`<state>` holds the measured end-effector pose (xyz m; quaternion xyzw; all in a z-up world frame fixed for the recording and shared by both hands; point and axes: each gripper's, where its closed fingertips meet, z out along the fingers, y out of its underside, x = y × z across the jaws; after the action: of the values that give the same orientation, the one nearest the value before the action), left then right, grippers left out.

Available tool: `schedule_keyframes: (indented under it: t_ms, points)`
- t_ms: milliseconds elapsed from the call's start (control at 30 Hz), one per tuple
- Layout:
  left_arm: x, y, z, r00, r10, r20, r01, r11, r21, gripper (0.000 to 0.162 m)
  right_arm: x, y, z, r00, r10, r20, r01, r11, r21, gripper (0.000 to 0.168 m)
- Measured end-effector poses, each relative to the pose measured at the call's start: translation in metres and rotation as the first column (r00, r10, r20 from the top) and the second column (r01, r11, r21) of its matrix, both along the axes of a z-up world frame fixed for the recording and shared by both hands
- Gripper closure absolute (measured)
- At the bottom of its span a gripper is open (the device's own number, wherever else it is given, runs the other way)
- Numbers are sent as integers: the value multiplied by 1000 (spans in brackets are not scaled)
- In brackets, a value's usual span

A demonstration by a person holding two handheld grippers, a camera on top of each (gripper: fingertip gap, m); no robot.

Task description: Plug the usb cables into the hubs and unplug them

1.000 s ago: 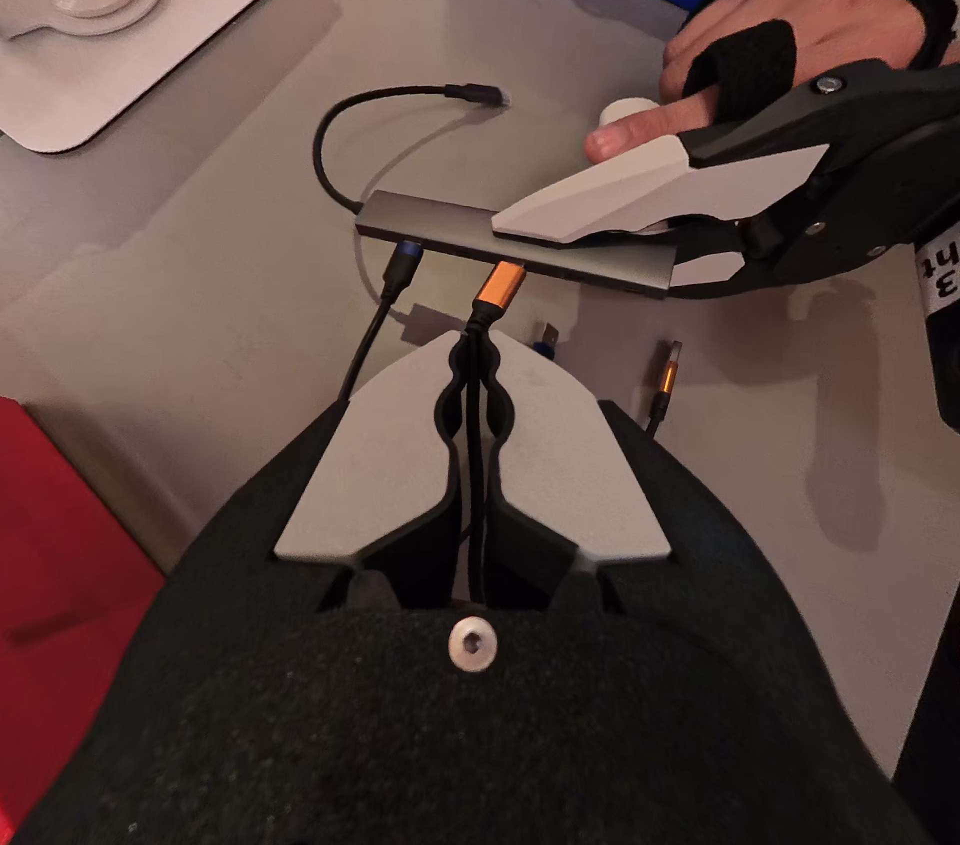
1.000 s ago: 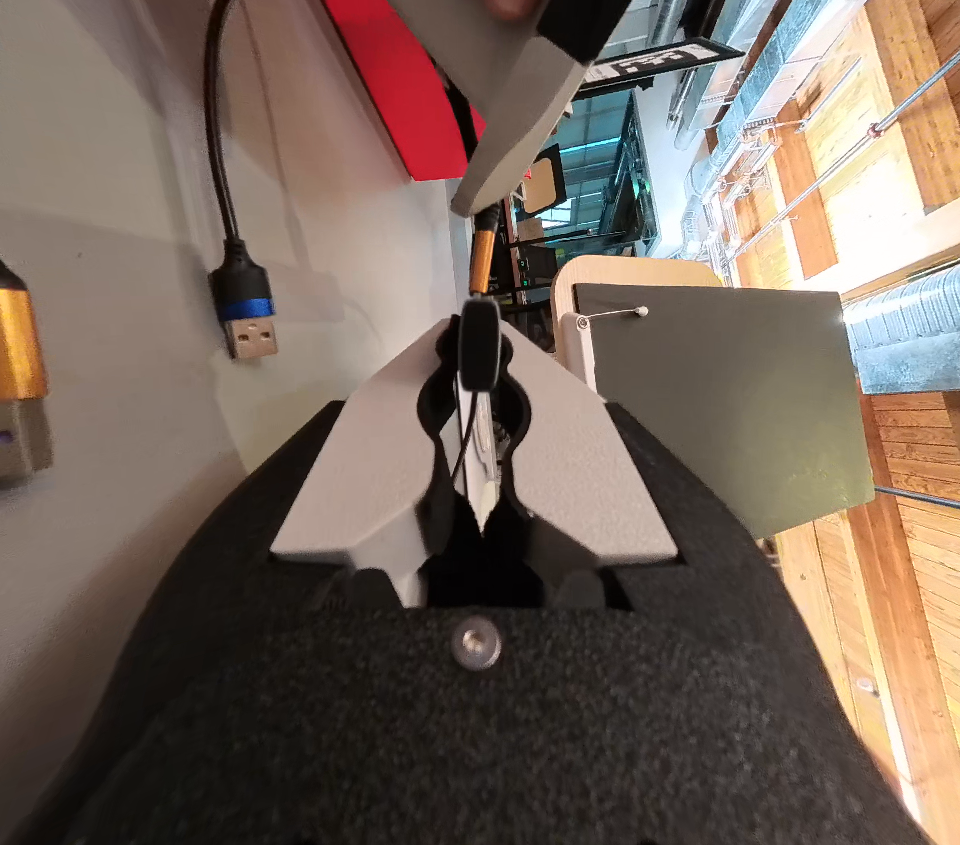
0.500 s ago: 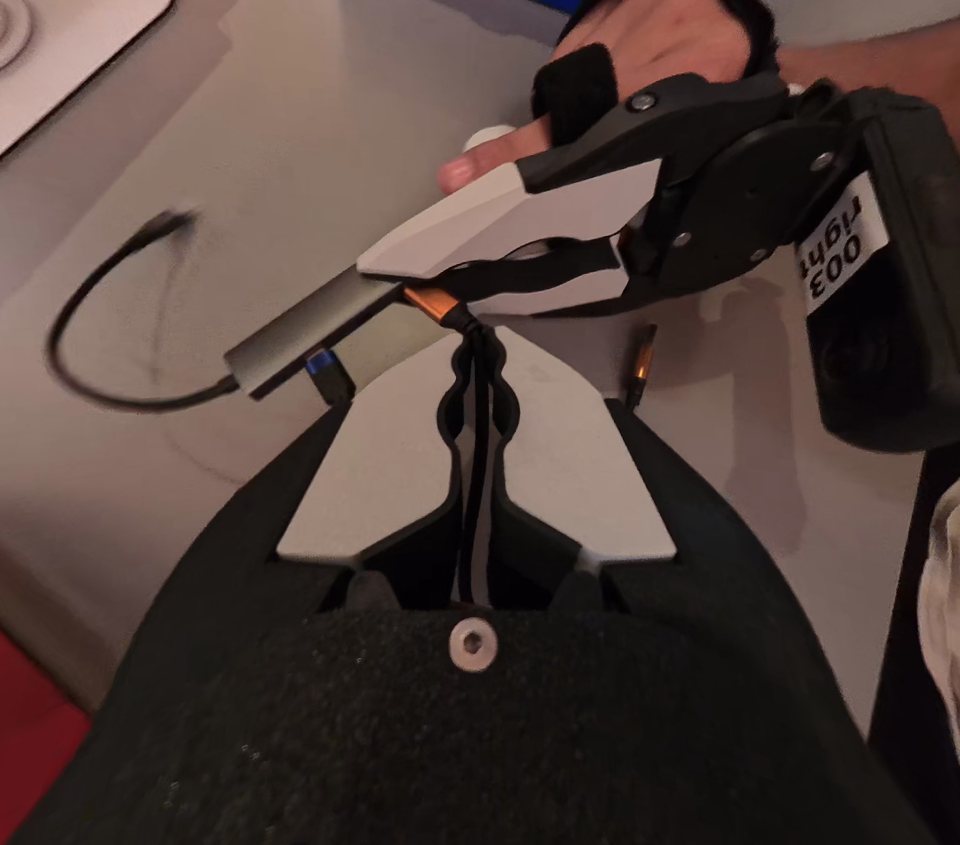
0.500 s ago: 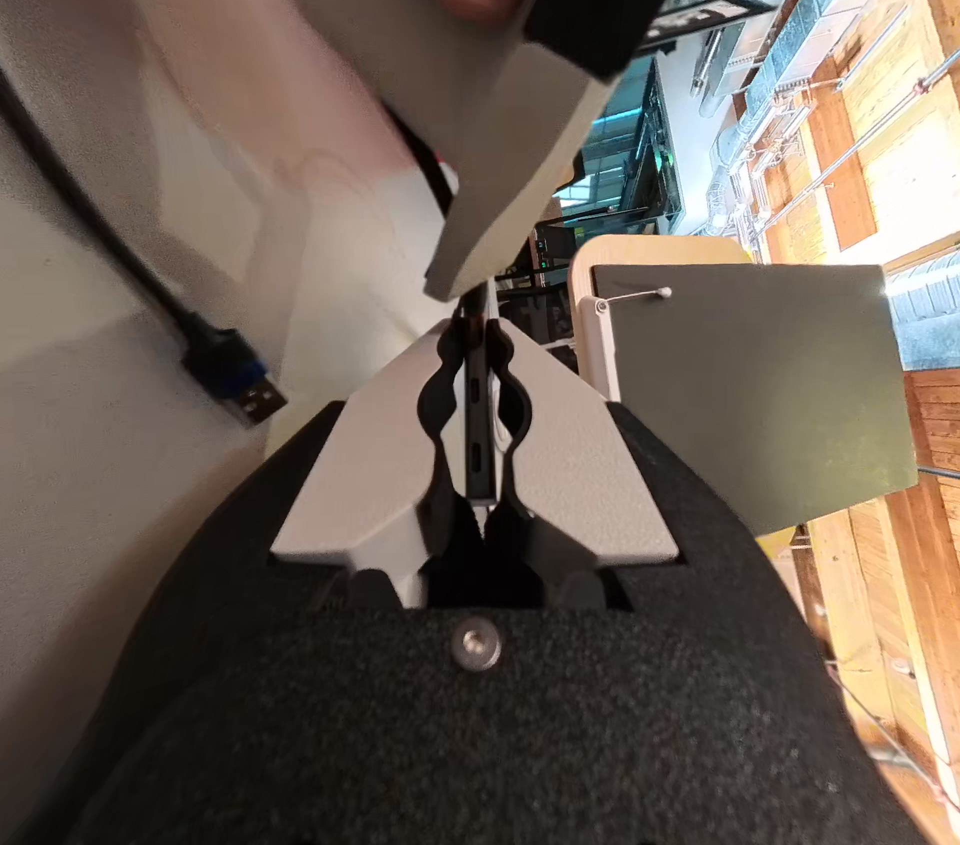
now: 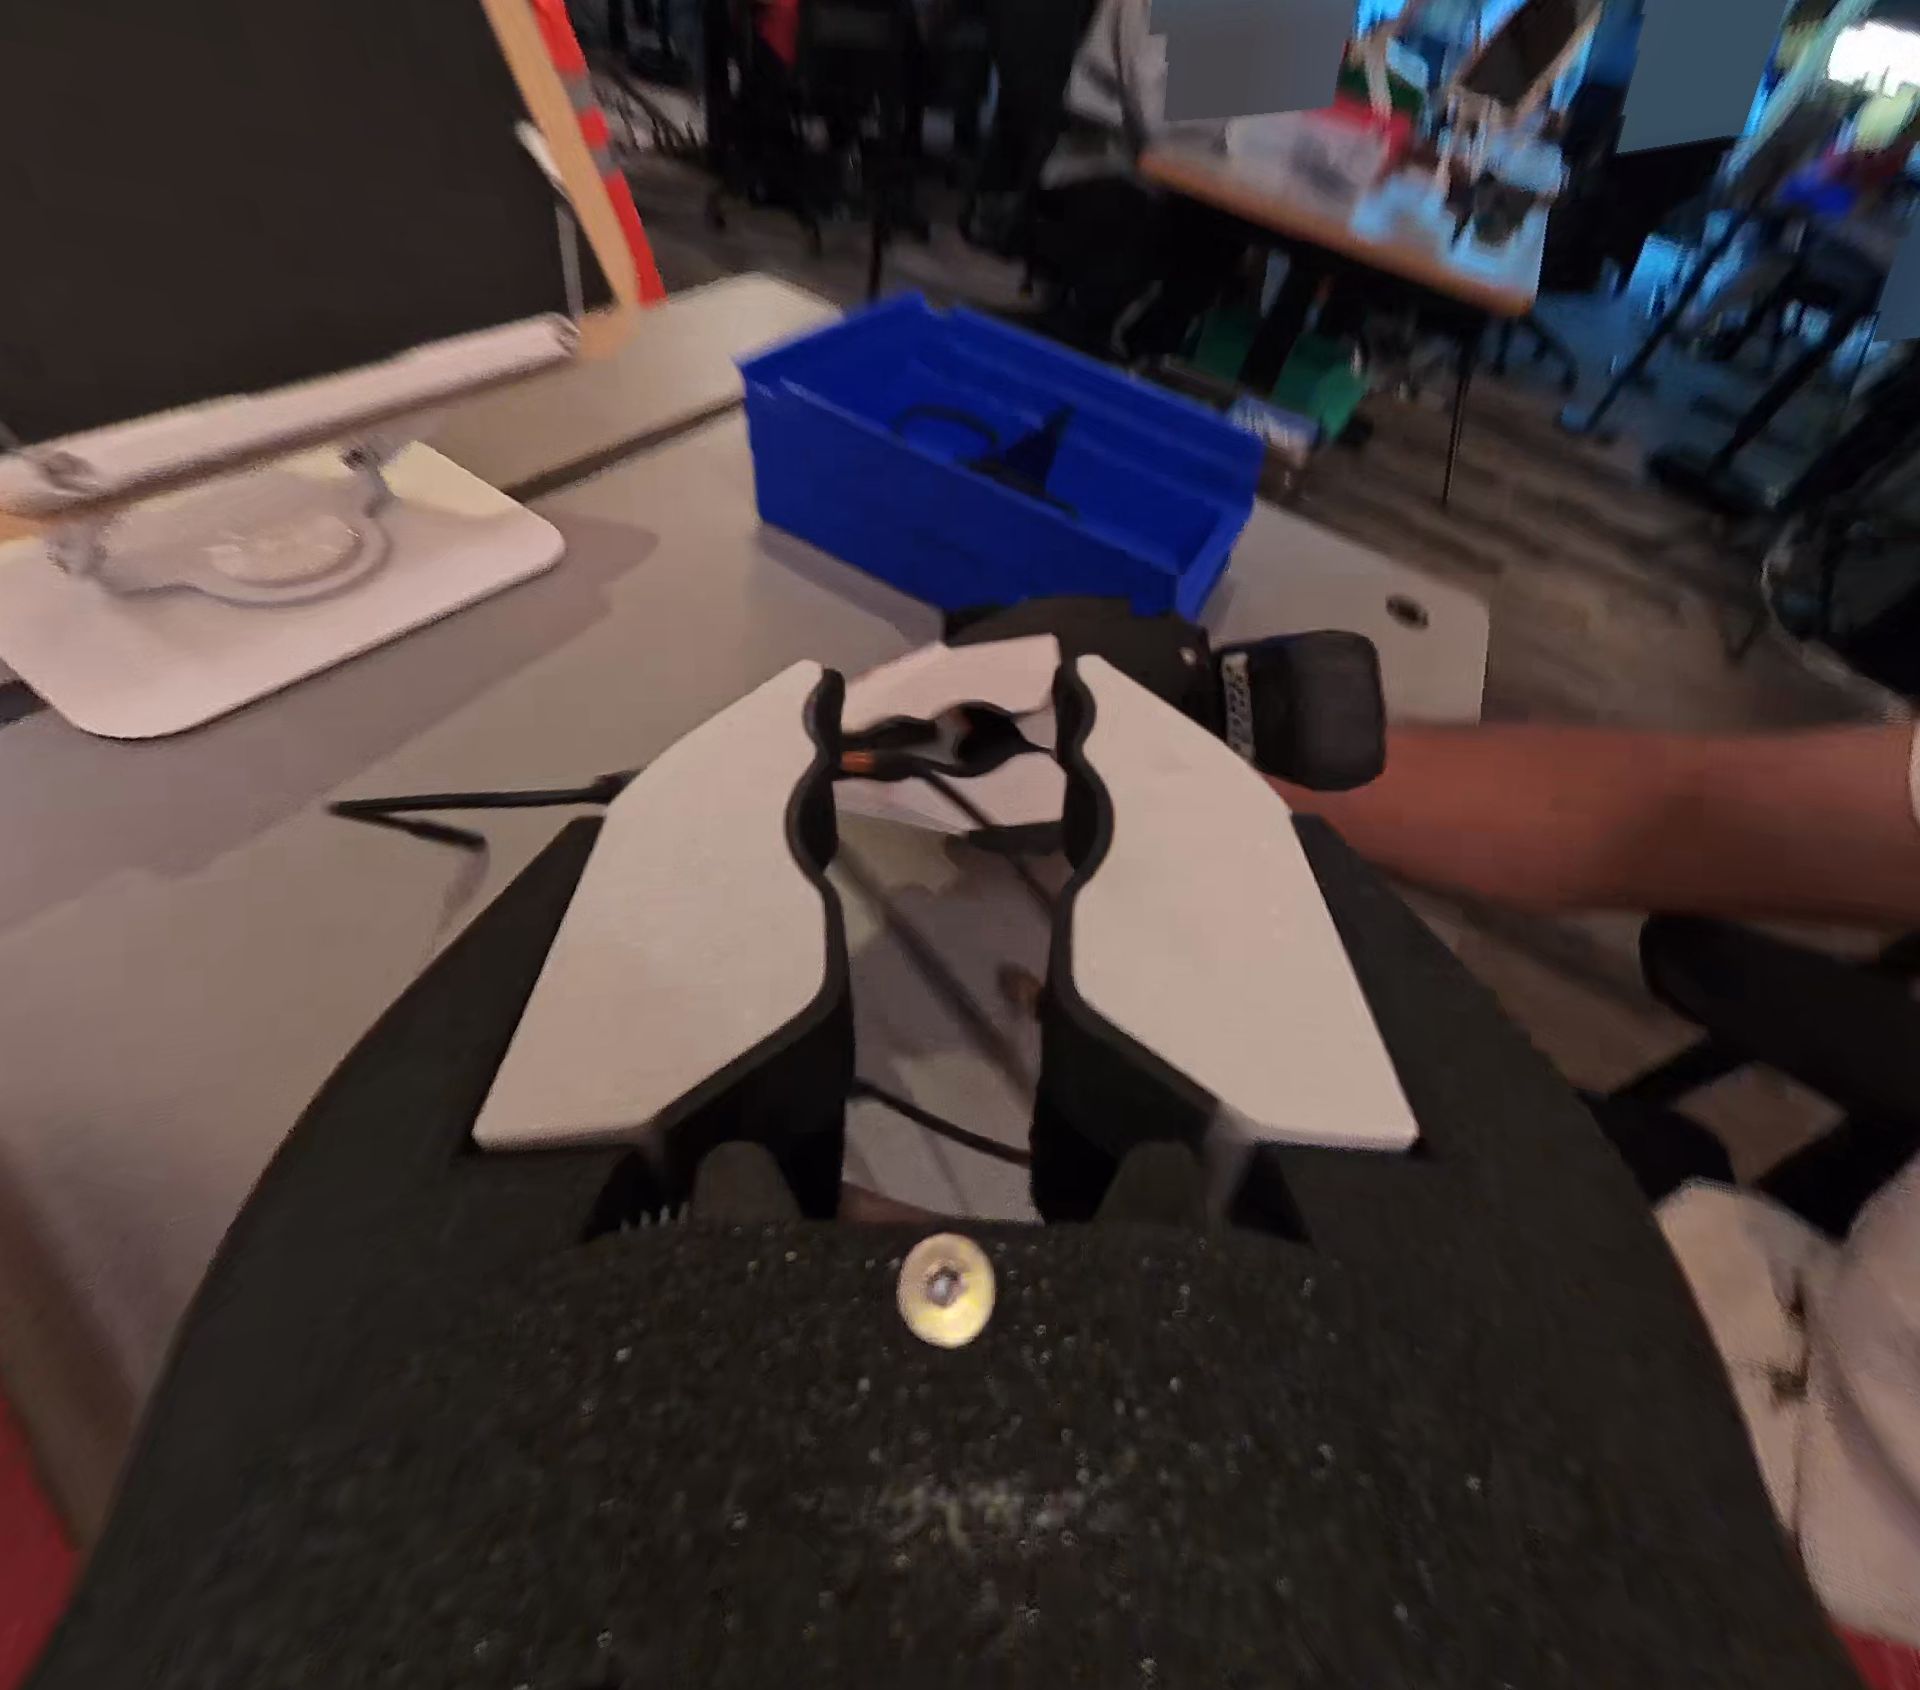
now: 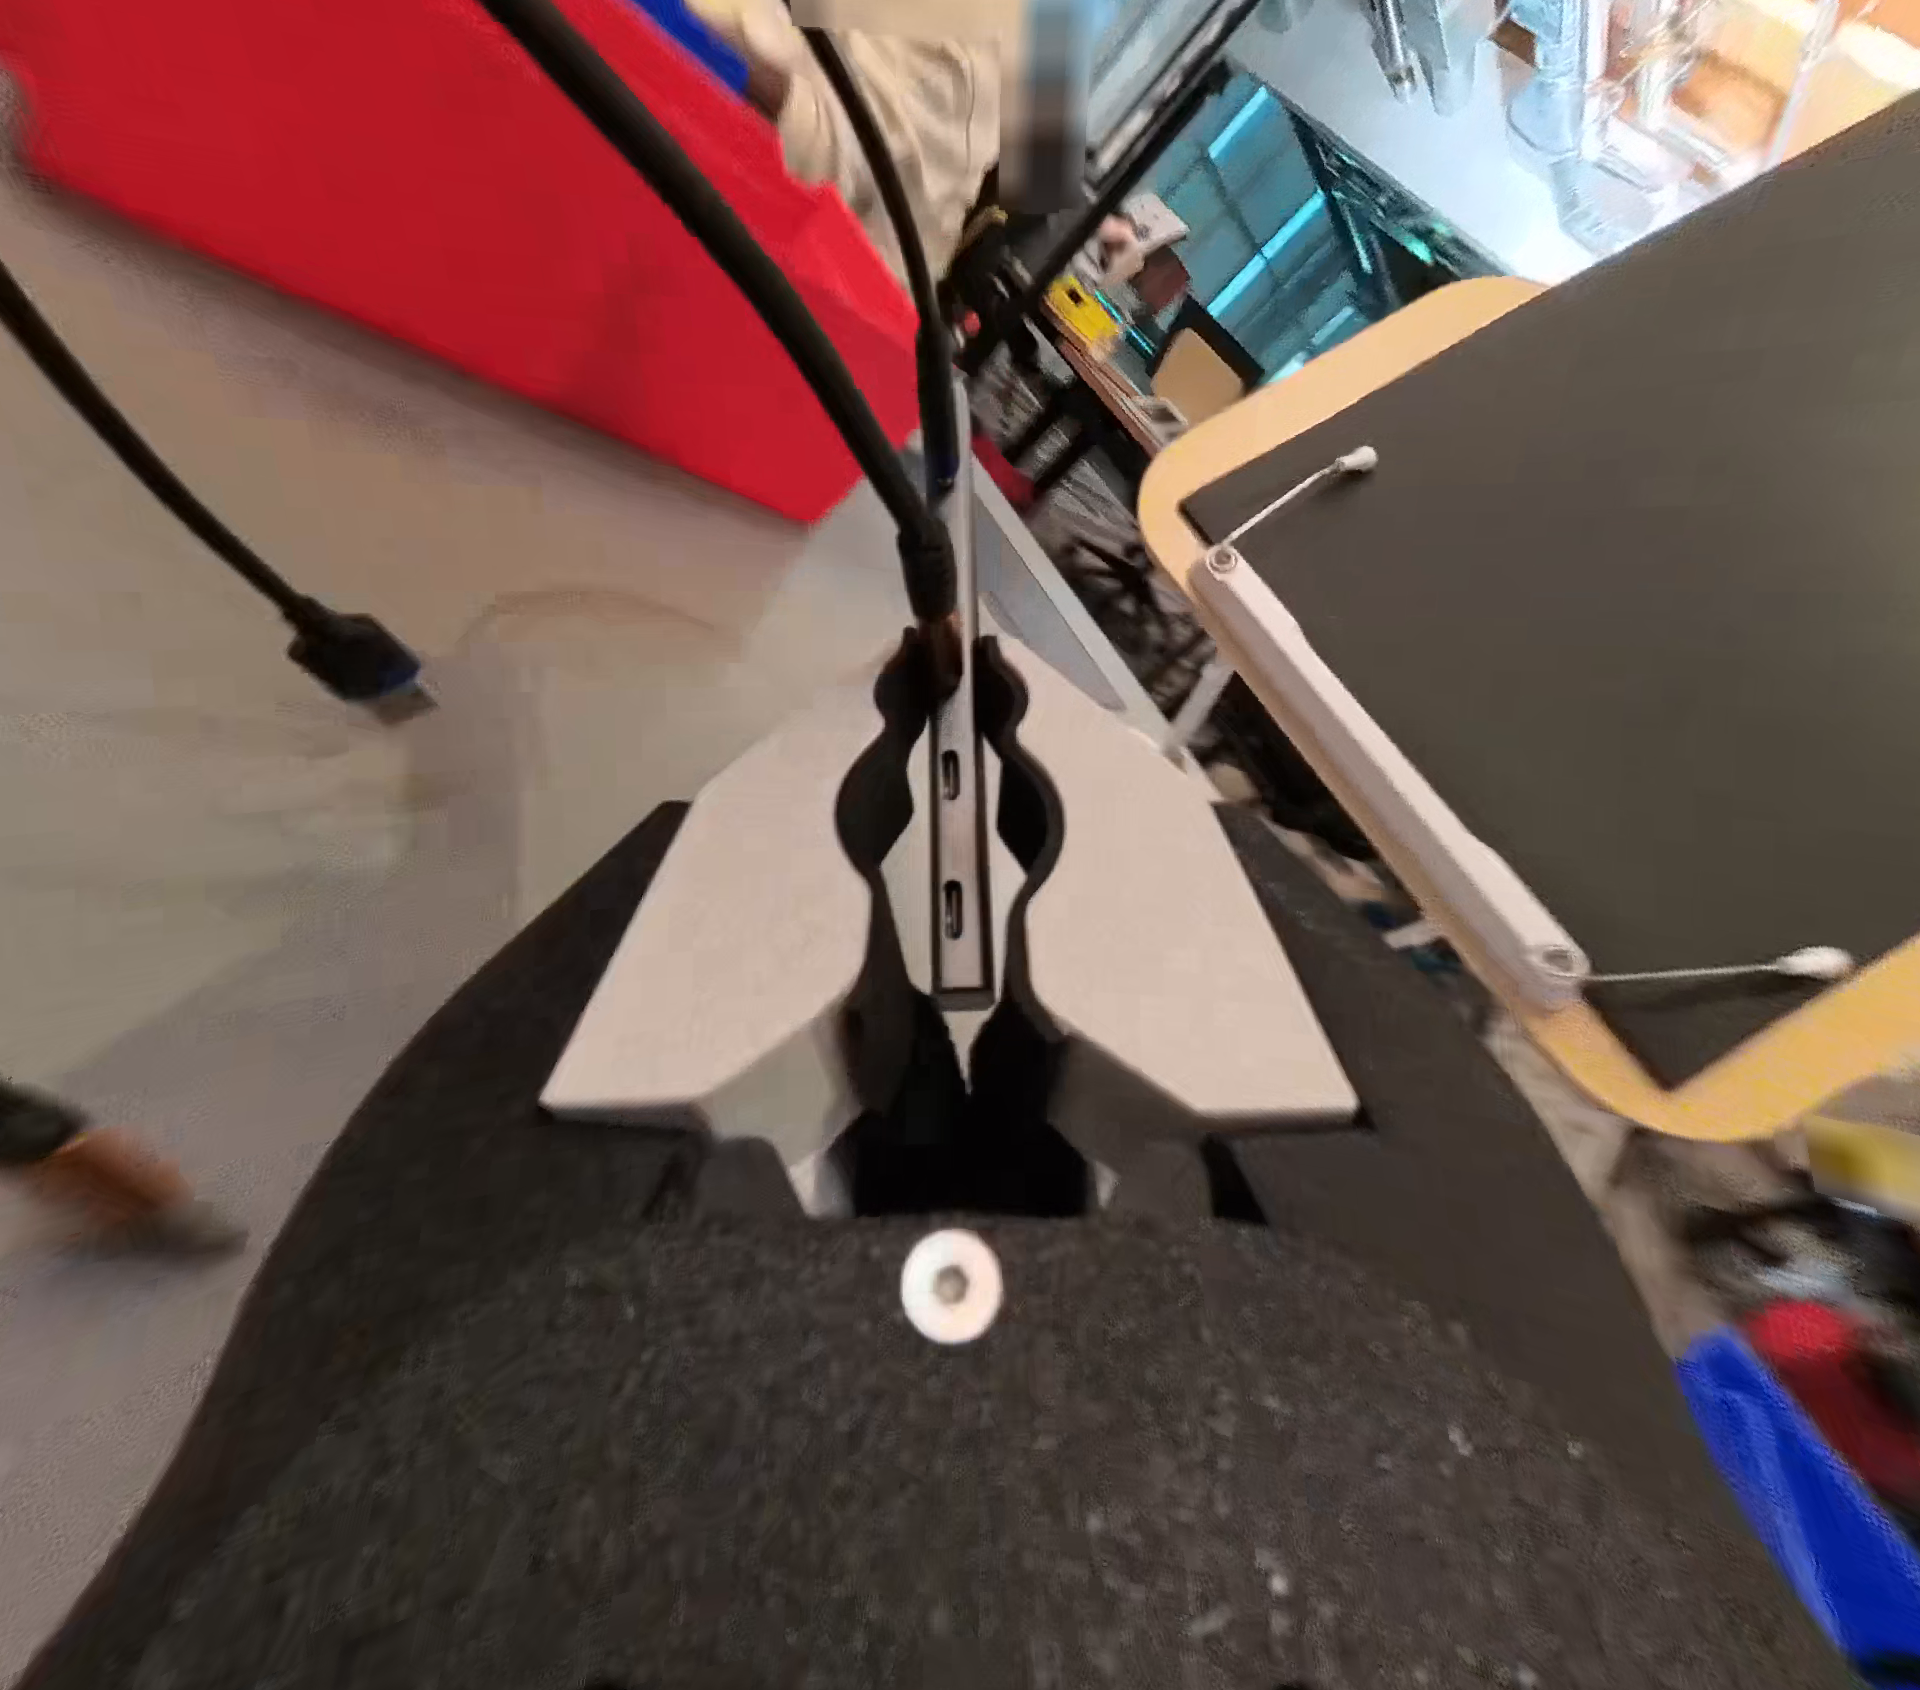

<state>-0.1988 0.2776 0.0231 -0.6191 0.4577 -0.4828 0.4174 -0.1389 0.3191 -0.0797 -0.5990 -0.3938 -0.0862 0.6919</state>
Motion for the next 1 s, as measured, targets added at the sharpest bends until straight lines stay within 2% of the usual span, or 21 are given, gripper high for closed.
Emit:
schedule_keyframes:
  t_ms: [100, 167, 200, 267, 333, 400, 467, 500, 533, 700, 767, 833, 1000]
  points:
    - [-21, 29, 18, 985, 72, 160, -59, 995, -81, 124, 2, -9, 24, 961, 112, -251, -124, 992, -32, 161]
    - [-20, 29, 16, 977, 32, 212, -7, 993, -115, 128, -3, -22, 40, 871, 244, -426, -284, 958, -32, 161]
    - [-13, 20, 7, 979, -36, 203, 58, 993, -106, 132, -6, -29, 46, 816, 298, -496, -364, 930, -40, 161]
    - [7, 0, -23, 982, -161, 96, 167, 984, -60, 133, -16, -45, 56, 677, 400, -618, -538, 842, -46, 161]
    - [26, -13, -43, 972, -230, 40, 230, 973, 12, 121, -22, -53, 58, 598, 429, -677, -625, 778, -59, 161]
    - [38, -25, -40, 951, -295, 99, 291, 955, 49, 123, -28, -60, 55, 544, 451, -707, -696, 713, -81, 161]
    - [44, -28, -35, 938, -316, 144, 307, 948, 84, 133, -31, -65, 54, 493, 454, -742, -747, 658, -94, 160]
    - [45, -28, -34, 933, -328, 149, 314, 943, 107, 146, -33, -67, 52, 491, 458, -741, -761, 640, -108, 160]
    - [46, -28, -35, 929, -344, 136, 329, 937, 120, 152, -34, -65, 49, 507, 451, -734, -753, 646, -123, 160]
    - [42, -14, -44, 941, -338, 27, 331, 931, 154, 152, -33, -51, 24, 684, 396, -613, -650, 712, -266, 158]
    - [40, -11, -44, 938, -346, 22, 339, 929, 148, 152, -34, -50, 18, 723, 385, -574, -623, 722, -300, 159]
    - [41, -9, -47, 938, -345, 21, 339, 931, 137, 152, -34, -47, 14, 738, 357, -573, -609, 717, -339, 160]
    - [45, 5, -52, 949, -297, 104, 289, 953, 88, 148, -28, -41, 18, 689, 309, -656, -627, 707, -326, 161]
